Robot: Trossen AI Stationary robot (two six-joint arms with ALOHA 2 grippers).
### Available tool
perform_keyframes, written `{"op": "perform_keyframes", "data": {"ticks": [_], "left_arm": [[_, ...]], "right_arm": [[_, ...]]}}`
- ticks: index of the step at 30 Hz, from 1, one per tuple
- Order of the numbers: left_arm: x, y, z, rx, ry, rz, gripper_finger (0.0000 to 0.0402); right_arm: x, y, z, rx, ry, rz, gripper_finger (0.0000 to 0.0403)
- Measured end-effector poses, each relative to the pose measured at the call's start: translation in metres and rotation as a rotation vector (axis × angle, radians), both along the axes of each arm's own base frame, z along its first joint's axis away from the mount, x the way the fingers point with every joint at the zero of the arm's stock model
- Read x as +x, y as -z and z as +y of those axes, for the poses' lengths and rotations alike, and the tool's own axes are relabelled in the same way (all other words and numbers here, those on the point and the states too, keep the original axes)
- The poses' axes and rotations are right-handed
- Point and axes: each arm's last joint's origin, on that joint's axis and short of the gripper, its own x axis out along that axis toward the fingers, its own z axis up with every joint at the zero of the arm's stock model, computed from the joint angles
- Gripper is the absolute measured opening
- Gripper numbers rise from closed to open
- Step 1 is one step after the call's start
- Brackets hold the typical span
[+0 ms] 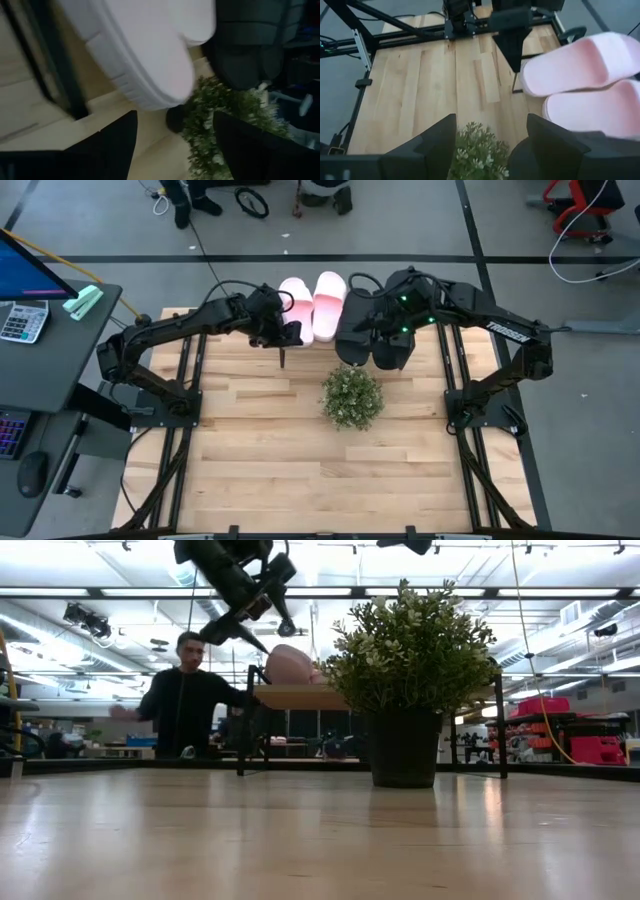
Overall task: Pick and place slides into the shelf
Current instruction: Put the pink slipper on the shelf
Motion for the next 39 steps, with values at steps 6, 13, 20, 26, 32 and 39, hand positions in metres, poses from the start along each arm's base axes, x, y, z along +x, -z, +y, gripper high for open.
{"op": "perform_keyframes", "data": {"ticks": [6,13,20,26,32,39], "left_arm": [[-0.001,0.001,-0.002,-0.005,0.005,0.018,0.0268],[-0.010,-0.013,-0.007,0.018,0.008,-0.028,0.0268],[-0.030,-0.038,-0.015,0.080,-0.028,-0.103,0.0260],[-0.047,-0.055,-0.018,0.178,-0.109,-0.147,0.0260],[-0.063,-0.069,-0.025,0.242,-0.117,-0.187,0.0254],[-0.090,-0.090,-0.036,0.358,-0.154,-0.248,0.0254]], "right_arm": [[0.003,-0.004,-0.001,-0.039,-0.005,-0.044,0.0249],[0.005,-0.007,-0.003,-0.131,0.011,-0.073,0.0249],[0.015,-0.015,-0.009,-0.306,0.050,-0.167,0.0249],[0.049,0.009,-0.021,-0.368,0.024,-0.115,0.0249],[0.087,0.050,-0.037,-0.454,0.010,0.019,0.0249],[0.112,0.071,-0.052,-0.646,0.040,0.063,0.0249]]}}
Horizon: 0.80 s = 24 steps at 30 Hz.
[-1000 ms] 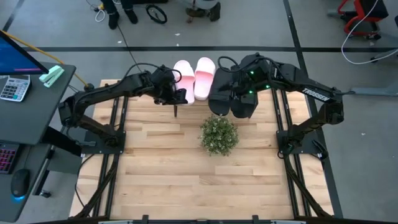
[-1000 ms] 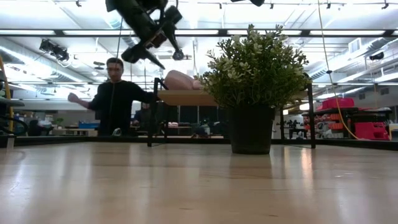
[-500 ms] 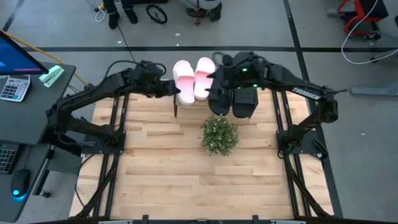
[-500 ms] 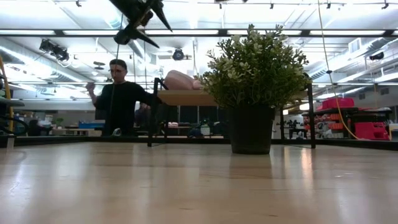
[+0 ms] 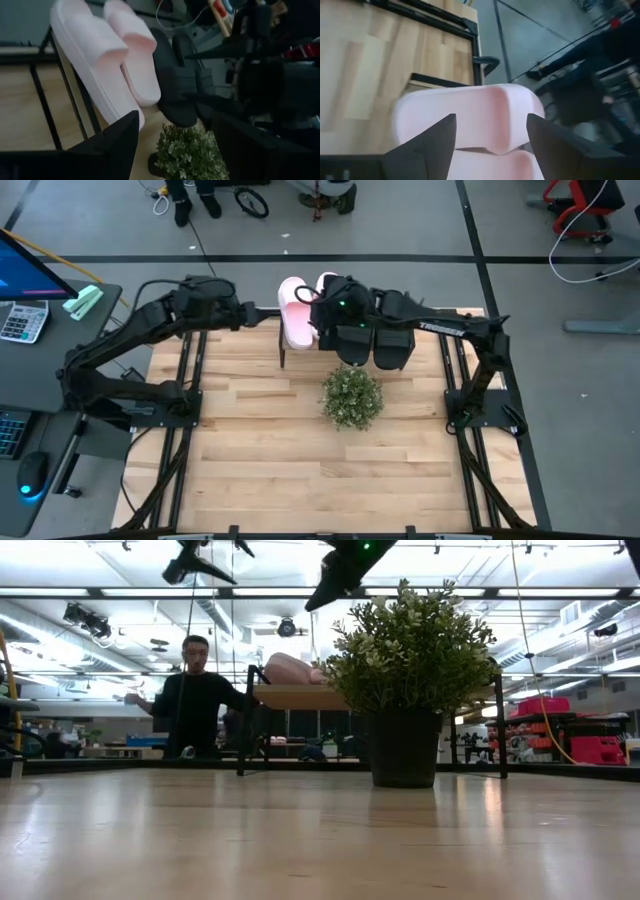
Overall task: Pick and place slides into the shelf
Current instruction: Put the pink slipper on the shelf
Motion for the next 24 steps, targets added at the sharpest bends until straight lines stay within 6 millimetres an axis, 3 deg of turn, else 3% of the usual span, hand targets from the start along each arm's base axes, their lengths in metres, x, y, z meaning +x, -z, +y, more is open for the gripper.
{"op": "perform_keyframes", "data": {"ticks": [7,16,24], "left_arm": [[-0.019,-0.012,-0.007,0.102,-0.044,-0.024,0.0250],[-0.021,-0.014,-0.007,0.154,-0.051,-0.012,0.0246],[-0.020,-0.014,-0.007,0.159,-0.047,-0.007,0.0244]], "right_arm": [[0.015,0.015,-0.006,-0.090,-0.029,0.037,0.0249],[0.039,0.045,-0.021,-0.185,0.097,0.061,0.0249],[0.041,0.057,-0.037,-0.183,0.133,0.083,0.0249]]}}
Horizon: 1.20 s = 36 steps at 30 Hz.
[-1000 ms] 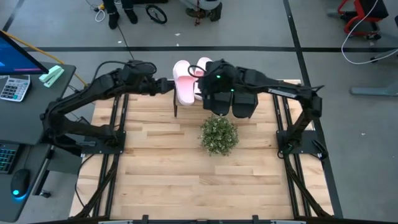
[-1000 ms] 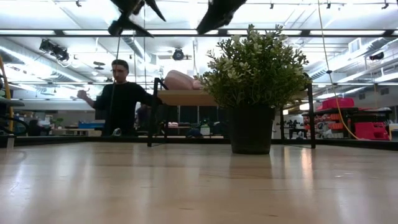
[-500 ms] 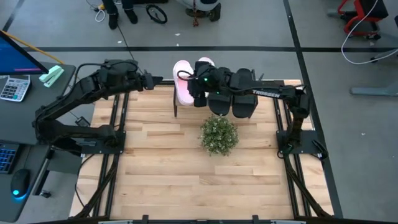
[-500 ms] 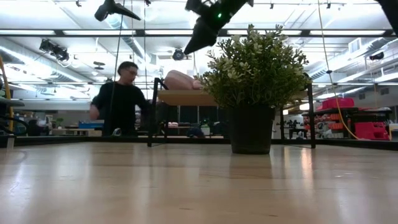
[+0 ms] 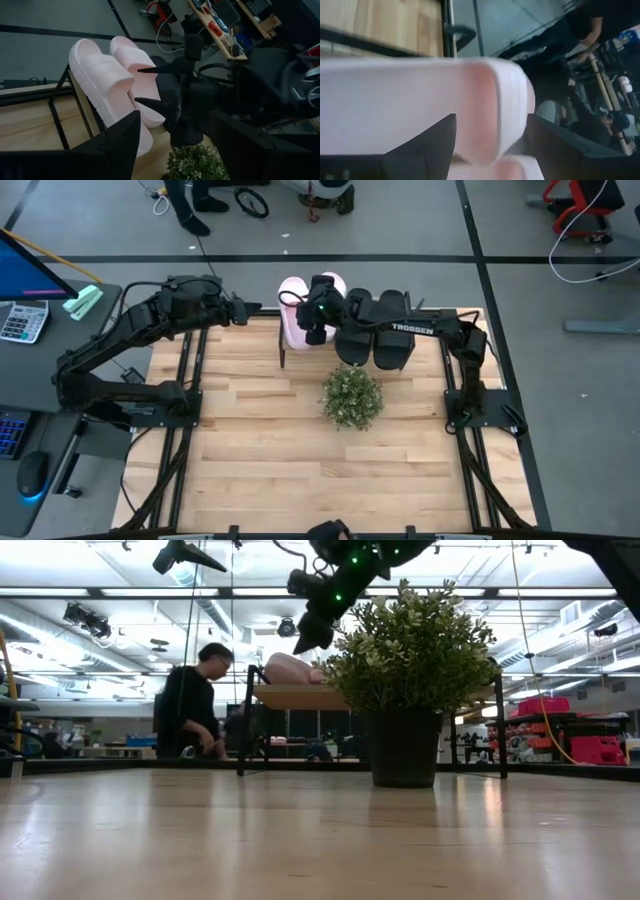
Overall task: Pick and place slides into the shelf
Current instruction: Put the pink slipper on the shelf
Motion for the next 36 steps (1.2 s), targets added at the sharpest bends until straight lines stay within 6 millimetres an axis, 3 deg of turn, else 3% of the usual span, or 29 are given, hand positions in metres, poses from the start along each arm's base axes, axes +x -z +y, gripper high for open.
{"op": "perform_keyframes", "data": {"ticks": [7,18,31,36], "left_arm": [[0.000,0.001,0.000,0.001,0.005,0.012,0.0244],[0.000,0.001,0.000,0.022,0.012,0.025,0.0241],[0.000,0.001,0.000,0.025,0.010,0.024,0.0235],[0.000,0.001,0.000,0.024,0.010,0.024,0.0234]], "right_arm": [[-0.021,-0.003,-0.009,0.051,0.045,0.136,0.0249],[-0.040,-0.011,-0.028,0.155,0.116,0.155,0.0238],[-0.021,-0.022,-0.011,0.163,-0.041,-0.010,0.0231],[-0.015,-0.022,-0.014,0.141,-0.051,-0.053,0.0230]]}}
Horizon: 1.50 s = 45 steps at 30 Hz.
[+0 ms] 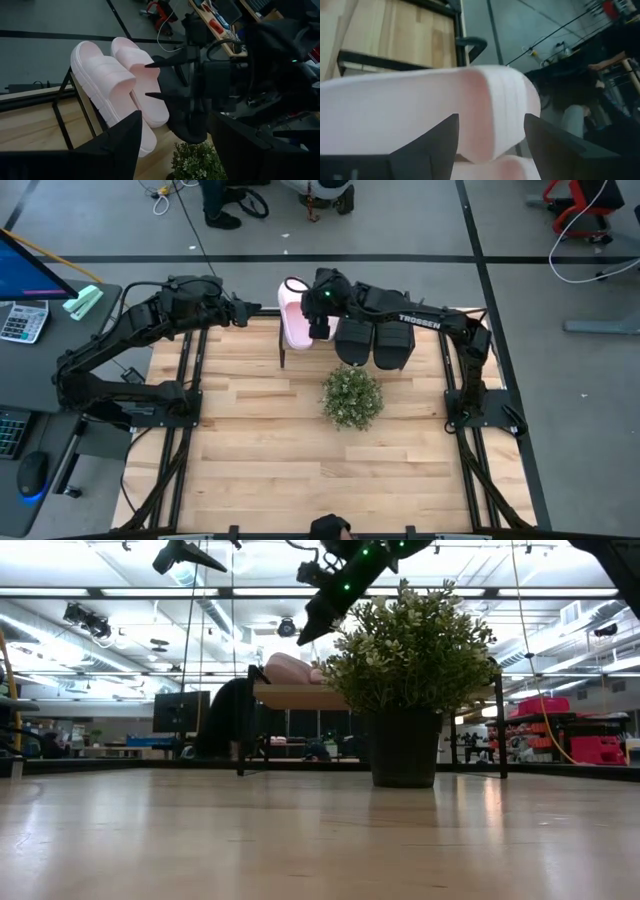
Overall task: Pick and place slides into the shelf
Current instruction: Put the pink slipper on the shelf
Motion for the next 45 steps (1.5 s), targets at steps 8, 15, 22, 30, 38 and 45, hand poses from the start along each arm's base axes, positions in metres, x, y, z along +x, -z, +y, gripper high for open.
{"op": "perform_keyframes", "data": {"ticks": [8,15,22,30,38,45], "left_arm": [[0.000,0.000,0.000,0.000,0.000,-0.001,0.0232],[0.000,0.001,0.000,-0.013,-0.003,-0.003,0.0233],[0.001,0.001,-0.002,-0.020,0.007,0.001,0.0229],[0.002,0.001,-0.004,-0.027,0.016,0.001,0.0229],[0.001,0.002,-0.004,-0.030,0.015,0.006,0.0227],[0.001,0.002,-0.005,-0.030,0.015,0.007,0.0227]], "right_arm": [[0.010,0.015,-0.005,-0.004,-0.033,0.012,0.0230],[0.021,0.024,-0.009,-0.041,-0.020,-0.017,0.0230],[0.028,0.040,-0.017,-0.049,0.005,-0.006,0.0226],[0.030,0.042,-0.023,-0.106,0.085,-0.028,0.0183],[0.032,0.041,-0.021,-0.129,0.107,-0.029,0.0035],[0.033,0.040,-0.019,-0.157,0.146,-0.029,0.0018]]}}
